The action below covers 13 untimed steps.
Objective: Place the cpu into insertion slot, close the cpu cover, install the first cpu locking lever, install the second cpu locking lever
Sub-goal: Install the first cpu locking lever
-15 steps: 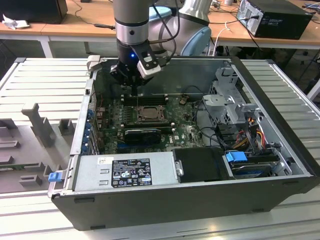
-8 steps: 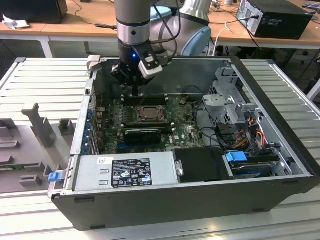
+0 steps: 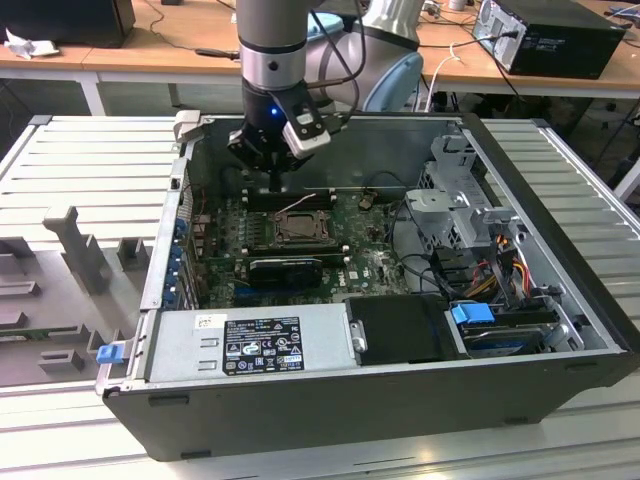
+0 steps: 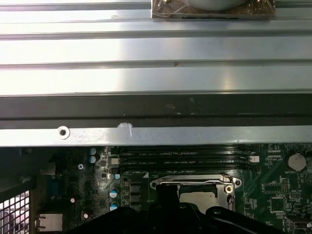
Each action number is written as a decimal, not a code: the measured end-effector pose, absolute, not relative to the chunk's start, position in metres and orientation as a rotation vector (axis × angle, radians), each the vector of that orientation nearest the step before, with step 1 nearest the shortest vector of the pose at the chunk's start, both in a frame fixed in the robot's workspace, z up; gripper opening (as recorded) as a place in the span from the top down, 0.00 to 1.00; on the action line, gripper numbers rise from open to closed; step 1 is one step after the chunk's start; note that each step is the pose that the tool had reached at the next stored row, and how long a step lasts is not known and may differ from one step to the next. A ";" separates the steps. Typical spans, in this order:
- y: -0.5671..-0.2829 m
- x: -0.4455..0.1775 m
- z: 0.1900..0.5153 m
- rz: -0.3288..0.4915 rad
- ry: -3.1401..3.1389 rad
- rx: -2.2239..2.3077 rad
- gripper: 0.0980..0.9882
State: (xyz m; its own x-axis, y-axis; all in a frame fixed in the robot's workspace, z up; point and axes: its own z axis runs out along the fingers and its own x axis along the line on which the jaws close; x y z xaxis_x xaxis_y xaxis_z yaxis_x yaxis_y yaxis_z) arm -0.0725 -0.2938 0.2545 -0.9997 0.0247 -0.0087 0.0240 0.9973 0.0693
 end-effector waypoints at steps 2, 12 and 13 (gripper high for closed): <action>-0.294 -0.071 0.253 0.108 3.130 0.038 0.99; -0.294 -0.067 0.246 0.138 3.130 -0.040 0.99; -0.294 -0.062 0.244 0.138 3.130 -0.041 0.99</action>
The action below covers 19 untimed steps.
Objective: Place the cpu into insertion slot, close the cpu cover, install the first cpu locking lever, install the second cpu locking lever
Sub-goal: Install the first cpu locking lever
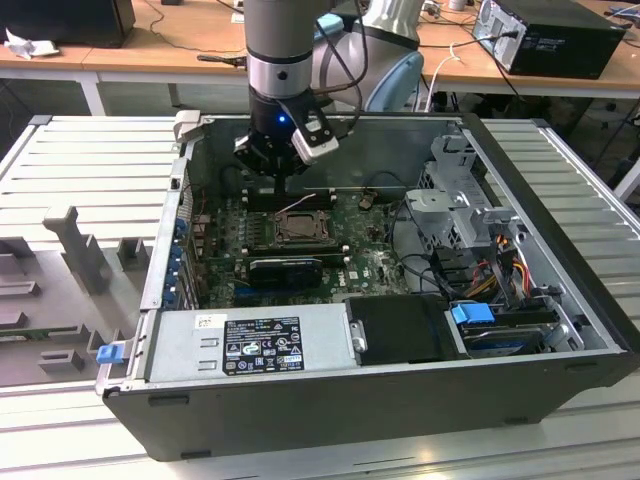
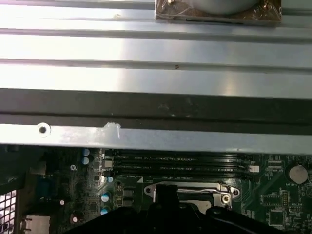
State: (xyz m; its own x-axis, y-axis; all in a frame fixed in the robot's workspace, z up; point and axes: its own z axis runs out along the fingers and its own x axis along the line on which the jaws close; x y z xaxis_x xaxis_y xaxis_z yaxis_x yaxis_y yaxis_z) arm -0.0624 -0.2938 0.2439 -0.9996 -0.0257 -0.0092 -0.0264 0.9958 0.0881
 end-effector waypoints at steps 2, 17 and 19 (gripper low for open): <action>-0.294 -0.054 0.239 0.139 3.130 -0.041 0.99; -0.282 -0.037 0.223 0.143 3.130 -0.049 0.99; -0.282 -0.036 0.223 0.142 3.130 -0.049 0.99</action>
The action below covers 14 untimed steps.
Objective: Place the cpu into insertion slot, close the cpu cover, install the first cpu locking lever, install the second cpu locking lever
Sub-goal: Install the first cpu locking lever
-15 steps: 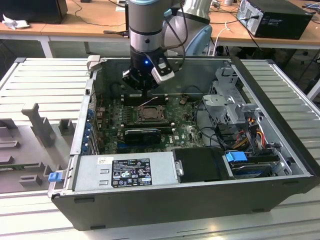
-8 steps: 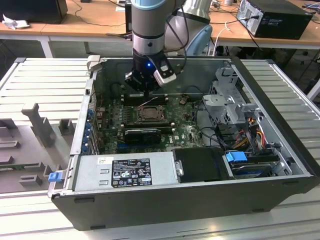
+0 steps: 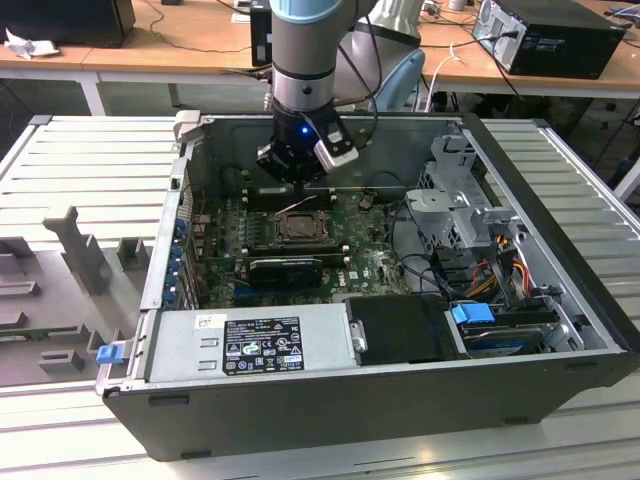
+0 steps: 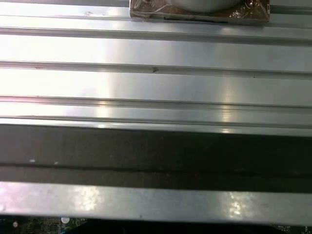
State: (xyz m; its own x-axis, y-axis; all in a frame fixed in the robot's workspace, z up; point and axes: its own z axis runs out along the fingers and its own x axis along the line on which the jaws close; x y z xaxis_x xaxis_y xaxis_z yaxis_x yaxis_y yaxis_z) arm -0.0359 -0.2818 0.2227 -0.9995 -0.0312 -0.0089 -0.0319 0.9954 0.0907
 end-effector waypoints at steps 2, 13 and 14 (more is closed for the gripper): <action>-0.283 -0.036 0.222 0.143 3.130 -0.050 0.99; -0.284 -0.022 0.218 0.143 3.130 -0.050 0.99; -0.284 -0.022 0.217 0.143 3.130 -0.050 0.99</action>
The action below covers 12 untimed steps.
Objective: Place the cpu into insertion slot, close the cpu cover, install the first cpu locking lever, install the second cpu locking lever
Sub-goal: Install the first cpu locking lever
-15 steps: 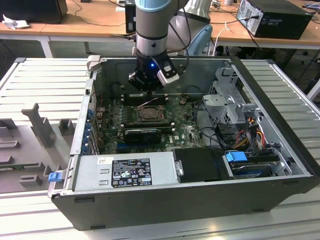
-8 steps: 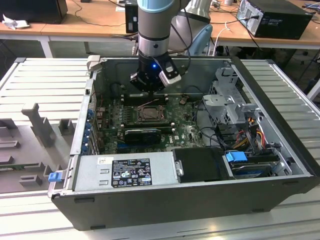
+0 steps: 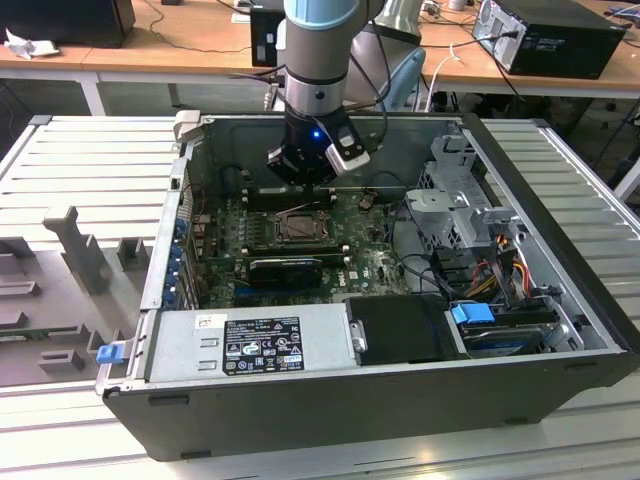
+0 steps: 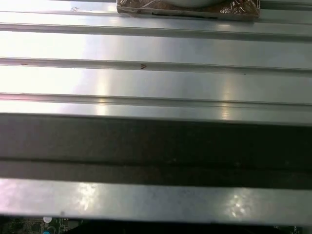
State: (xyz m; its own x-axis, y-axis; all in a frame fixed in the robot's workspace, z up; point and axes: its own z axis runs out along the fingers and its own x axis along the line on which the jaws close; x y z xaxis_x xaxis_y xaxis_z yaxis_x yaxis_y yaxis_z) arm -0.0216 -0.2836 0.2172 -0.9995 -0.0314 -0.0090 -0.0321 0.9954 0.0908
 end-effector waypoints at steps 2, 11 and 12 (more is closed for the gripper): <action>-0.284 -0.022 0.216 0.143 3.130 -0.050 0.99; -0.284 -0.019 0.209 0.143 3.130 -0.050 0.99; -0.284 -0.019 0.208 0.143 3.130 -0.050 0.99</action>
